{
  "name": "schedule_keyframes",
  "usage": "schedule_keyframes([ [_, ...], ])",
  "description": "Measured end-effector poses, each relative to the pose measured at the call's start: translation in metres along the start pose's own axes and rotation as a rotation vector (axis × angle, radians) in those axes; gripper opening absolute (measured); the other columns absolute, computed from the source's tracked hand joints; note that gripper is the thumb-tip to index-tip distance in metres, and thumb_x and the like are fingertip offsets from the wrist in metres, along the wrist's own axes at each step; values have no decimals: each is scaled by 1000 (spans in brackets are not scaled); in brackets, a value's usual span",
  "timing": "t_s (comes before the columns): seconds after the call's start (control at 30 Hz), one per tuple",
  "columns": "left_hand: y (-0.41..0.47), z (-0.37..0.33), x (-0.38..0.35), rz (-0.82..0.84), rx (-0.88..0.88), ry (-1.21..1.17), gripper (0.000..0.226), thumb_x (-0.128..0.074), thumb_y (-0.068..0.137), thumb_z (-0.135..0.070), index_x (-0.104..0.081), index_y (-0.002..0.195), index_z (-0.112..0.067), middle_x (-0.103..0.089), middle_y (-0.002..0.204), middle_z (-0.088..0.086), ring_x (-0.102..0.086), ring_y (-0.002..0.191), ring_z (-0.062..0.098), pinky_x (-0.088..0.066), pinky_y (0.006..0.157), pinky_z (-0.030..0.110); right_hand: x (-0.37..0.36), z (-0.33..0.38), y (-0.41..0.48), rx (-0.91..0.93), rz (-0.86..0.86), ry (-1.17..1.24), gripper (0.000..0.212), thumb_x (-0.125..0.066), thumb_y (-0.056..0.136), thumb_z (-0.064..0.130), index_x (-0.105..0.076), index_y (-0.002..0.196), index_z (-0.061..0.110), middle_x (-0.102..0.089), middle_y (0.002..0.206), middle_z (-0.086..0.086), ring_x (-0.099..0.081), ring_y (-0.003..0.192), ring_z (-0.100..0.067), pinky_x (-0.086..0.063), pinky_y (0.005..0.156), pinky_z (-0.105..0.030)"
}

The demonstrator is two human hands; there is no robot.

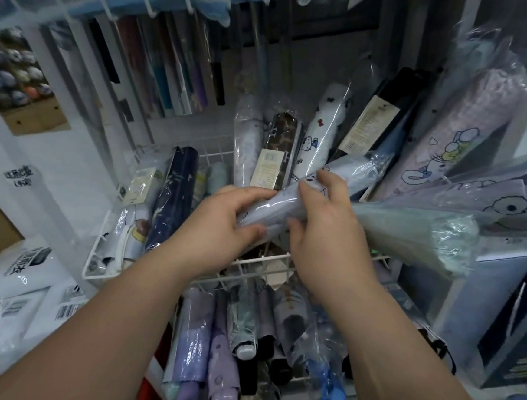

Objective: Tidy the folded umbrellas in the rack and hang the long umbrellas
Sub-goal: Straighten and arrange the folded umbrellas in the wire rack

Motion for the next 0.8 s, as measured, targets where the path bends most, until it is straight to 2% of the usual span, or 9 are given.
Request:
schedule_keyframes([
  [0.13,-5,-3,15,-156,-14,-101,50,-75,90,-12,-63,126,-44,-57,116,-9,-57,104,-3,-40,84,1,7,11,-3,104,-133,145,46,-56,98,15,-48,144,13,-15,162,7,-44,121,1,-39,97,-13],
  [0.2,-9,-3,22,-221,-20,-179,49,-74,90,-11,-65,127,-42,-60,119,-7,-60,105,-2,-45,91,9,8,14,-5,143,-180,285,51,-59,97,13,-46,146,15,-14,161,7,-36,125,15,-34,101,-4],
  [0.27,-11,-2,27,-256,-25,-250,51,-73,91,-10,-63,130,-42,-62,121,-5,-63,108,4,-50,96,21,4,12,-3,109,-183,535,57,-60,97,13,-41,150,20,-8,161,13,-41,127,17,-41,105,-11],
  [0.33,-13,-1,29,-262,-25,-285,54,-72,92,-9,-61,132,-43,-60,119,-10,-62,104,0,-51,91,18,-5,14,0,38,-103,723,60,-60,97,15,-38,152,27,-6,160,20,-44,125,18,-45,106,-17],
  [0.47,-11,7,31,-288,21,-359,54,-70,93,-9,-59,134,-44,-61,110,-14,-64,92,-3,-51,77,12,-26,24,20,10,-9,702,61,-59,98,22,-34,152,34,-5,160,27,-36,145,-12,-41,114,-41],
  [0.63,-10,24,44,-449,82,-587,54,-70,93,-5,-61,120,-51,-71,112,-2,-72,100,15,-59,85,32,-37,58,56,125,45,689,56,-58,94,13,-46,146,28,-17,160,22,-38,143,-13,-41,113,-39],
  [0.7,-6,30,50,-506,122,-628,52,-70,92,-5,-62,123,-45,-72,114,-1,-71,102,15,-58,83,29,-41,67,71,116,53,621,58,-60,93,9,-47,145,31,-26,158,8,-52,131,-18,-47,107,-36],
  [0.77,-1,37,54,-523,186,-649,51,-72,91,-8,-61,123,-45,-72,114,4,-71,103,19,-59,86,33,-50,70,82,77,111,583,65,-62,91,10,-43,146,41,-51,138,1,-68,92,-15,-57,79,-26],
  [0.8,0,41,52,-503,218,-656,50,-73,90,-11,-61,120,-50,-72,113,10,-71,103,24,-60,89,39,-56,68,84,52,164,567,68,-62,91,10,-40,147,43,-62,120,-1,-66,72,-12,-53,63,-21],
])
Point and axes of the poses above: each hand's wrist, its own y-axis towards the middle knuckle, its own x-axis out of the back of the hand, z = x × y, the point moved 8 cm from there along y, towards the middle knuckle
